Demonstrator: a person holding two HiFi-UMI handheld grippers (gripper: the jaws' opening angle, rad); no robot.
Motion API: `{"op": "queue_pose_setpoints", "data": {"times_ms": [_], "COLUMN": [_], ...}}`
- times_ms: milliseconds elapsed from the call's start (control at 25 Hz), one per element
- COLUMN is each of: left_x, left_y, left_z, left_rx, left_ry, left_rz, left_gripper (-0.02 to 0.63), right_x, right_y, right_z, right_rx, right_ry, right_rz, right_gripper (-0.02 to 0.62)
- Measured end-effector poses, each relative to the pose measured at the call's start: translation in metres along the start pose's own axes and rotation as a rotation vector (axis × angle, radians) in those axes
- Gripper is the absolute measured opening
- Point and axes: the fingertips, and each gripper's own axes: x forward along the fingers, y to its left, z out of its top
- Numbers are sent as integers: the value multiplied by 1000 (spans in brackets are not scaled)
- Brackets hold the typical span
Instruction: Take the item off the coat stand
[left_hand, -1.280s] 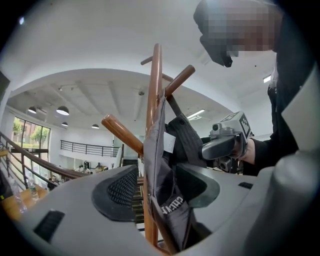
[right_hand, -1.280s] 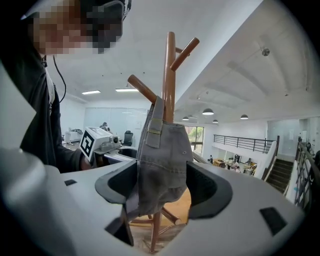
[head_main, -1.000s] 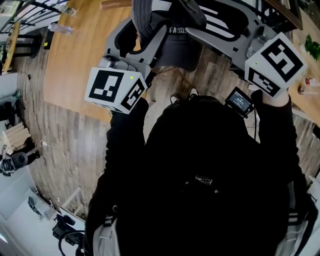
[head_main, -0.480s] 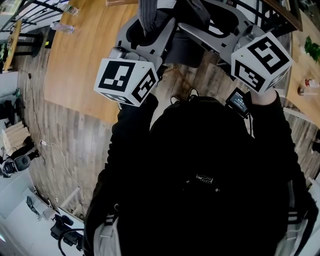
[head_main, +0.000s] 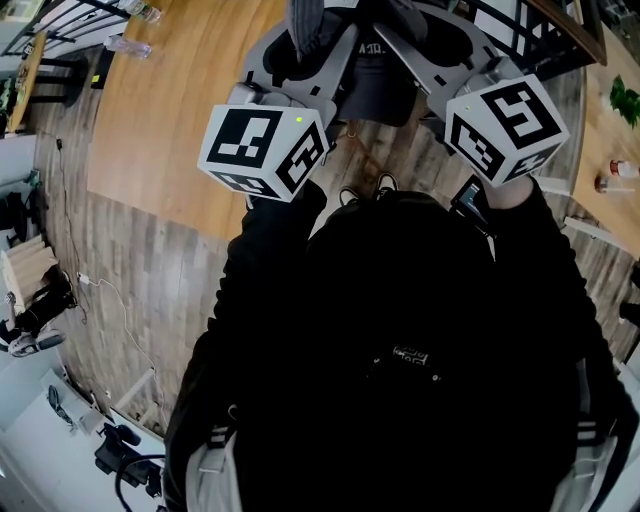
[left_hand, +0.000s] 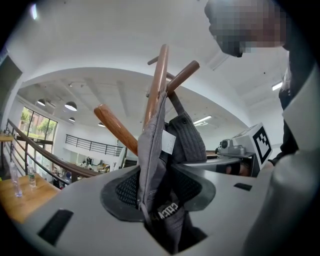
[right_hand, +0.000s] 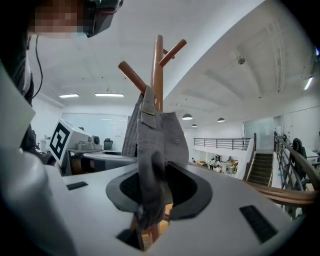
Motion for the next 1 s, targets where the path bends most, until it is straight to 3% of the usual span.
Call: {"op": "queue_pose_setpoints", "data": {"times_ms": [120, 440, 1000], "left_x": [3, 5, -13], "left_y": [-1, 11, -19], "left_z": [-2, -2, 19], "left_rx": [5, 18, 79], "left_ry": [1, -4, -56], "left_rz": [-2, 6, -11], "left_gripper": [128, 41, 23], "right_x": [6, 18, -9], "right_y": [1, -6, 16], "right_z": [-4, -1, 23], "right_rx": [-15, -21, -60], "right_ry": [14, 31, -23], "right_rz": [-2, 32, 67], "right_gripper": [59, 28, 26]}}
